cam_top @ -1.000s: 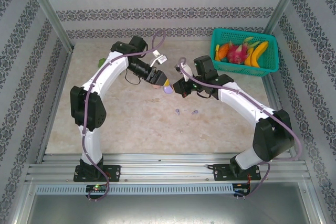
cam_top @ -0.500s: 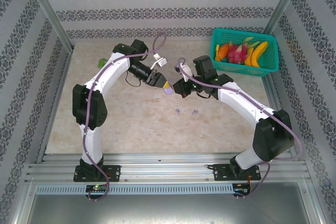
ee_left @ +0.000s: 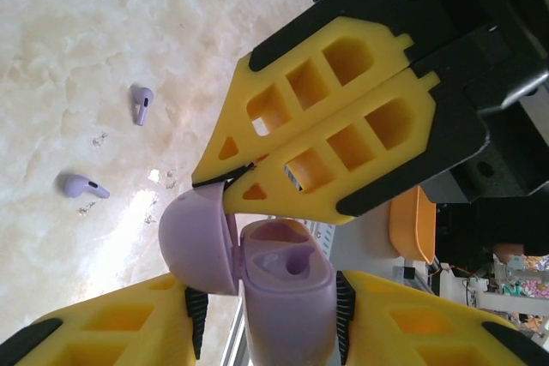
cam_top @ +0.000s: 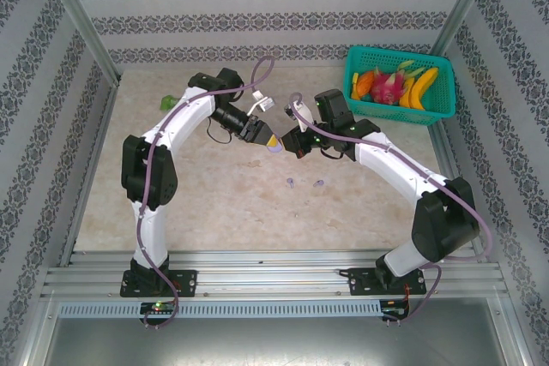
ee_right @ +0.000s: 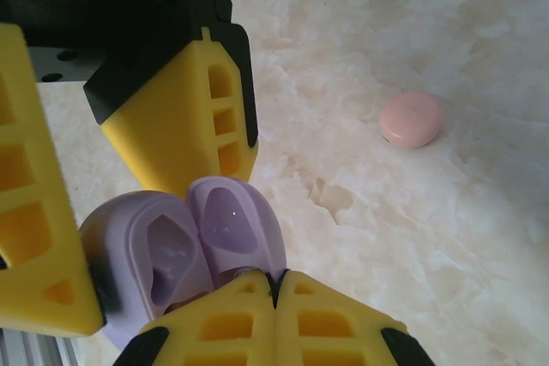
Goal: Insert the wireless bluetooth earbuds into the charging case
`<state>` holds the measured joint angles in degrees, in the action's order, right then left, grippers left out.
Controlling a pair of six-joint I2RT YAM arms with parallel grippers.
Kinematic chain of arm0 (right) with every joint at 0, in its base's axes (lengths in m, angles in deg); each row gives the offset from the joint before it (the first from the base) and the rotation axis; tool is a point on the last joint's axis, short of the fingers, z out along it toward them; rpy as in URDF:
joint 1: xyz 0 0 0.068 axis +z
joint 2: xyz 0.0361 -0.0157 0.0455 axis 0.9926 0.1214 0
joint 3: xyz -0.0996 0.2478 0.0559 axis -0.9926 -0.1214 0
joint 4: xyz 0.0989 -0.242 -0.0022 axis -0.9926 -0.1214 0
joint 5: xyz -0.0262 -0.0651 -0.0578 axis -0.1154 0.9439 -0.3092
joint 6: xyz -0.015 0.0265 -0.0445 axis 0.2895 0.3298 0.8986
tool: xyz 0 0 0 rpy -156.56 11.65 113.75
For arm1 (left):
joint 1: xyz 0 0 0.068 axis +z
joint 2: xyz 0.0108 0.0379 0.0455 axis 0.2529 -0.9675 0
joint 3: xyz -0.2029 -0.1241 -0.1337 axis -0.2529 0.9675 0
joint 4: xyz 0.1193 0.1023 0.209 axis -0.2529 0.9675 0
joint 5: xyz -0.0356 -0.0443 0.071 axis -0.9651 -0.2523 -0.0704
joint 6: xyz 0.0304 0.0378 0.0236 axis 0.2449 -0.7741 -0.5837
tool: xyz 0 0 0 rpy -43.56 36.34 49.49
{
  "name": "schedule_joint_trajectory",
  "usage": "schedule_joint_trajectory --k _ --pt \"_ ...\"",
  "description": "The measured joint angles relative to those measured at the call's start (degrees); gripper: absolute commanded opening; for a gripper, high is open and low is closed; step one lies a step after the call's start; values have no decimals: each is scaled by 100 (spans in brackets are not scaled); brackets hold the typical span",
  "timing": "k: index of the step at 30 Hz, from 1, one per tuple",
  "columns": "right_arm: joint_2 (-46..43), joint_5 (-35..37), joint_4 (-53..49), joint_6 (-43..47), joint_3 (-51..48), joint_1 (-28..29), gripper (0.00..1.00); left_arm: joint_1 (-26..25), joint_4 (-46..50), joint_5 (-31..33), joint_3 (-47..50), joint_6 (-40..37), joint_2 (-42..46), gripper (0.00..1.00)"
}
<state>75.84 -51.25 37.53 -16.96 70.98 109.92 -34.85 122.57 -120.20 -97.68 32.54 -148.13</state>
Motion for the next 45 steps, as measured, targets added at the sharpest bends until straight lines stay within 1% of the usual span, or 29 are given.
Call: schedule_joint_trajectory --k 7,10,14,16,17,19,22,24,25,27,30,33,38,41,45 --pt "22 2 0 0 35 0 0 -7 2 -44 0 -2 -13 34" --pt "24 28 -2 0 35 0 0 -7 2 -85 0 -9 -13 25" --pt "24 70 -44 -2 35 0 0 -4 0 -83 11 -33 -13 9" --pt "24 87 -55 -7 35 0 16 -4 -4 -90 37 -22 -13 2" --pt "24 96 -66 -11 35 0 22 -4 -9 -101 57 -24 -13 0" --pt "20 164 -109 -9 33 -17 35 -4 -44 -122 146 -20 -11 0" --pt "-85 195 -114 -114 24 -105 47 -9 -284 -83 415 90 11 0" --pt "-348 214 -109 -229 -57 -177 52 -9 -546 7 636 227 48 0" --pt "-538 229 -107 -308 -131 -212 55 -7 -704 68 756 326 90 0" --pt "-994 308 -111 -485 -339 -264 57 -7 -1054 223 992 544 221 0" --pt "-1624 511 -131 -835 -680 -291 58 -7 -1757 503 1434 970 632 0" --pt "-1915 815 -164 -1272 -1014 -291 58 -7 -2621 796 1912 1440 1198 0" --pt "-1908 1204 -328 -1904 -1561 -289 58 -13 -4365 1537 2966 2243 2238 0" --pt "-1746 1366 -431 -2159 -1672 -245 58 -72 -5410 2186 3720 2577 2761 0" --pt "-1349 1602 -448 -2352 -1679 -15 58 -275 -7040 3185 5040 2785 3423 0"
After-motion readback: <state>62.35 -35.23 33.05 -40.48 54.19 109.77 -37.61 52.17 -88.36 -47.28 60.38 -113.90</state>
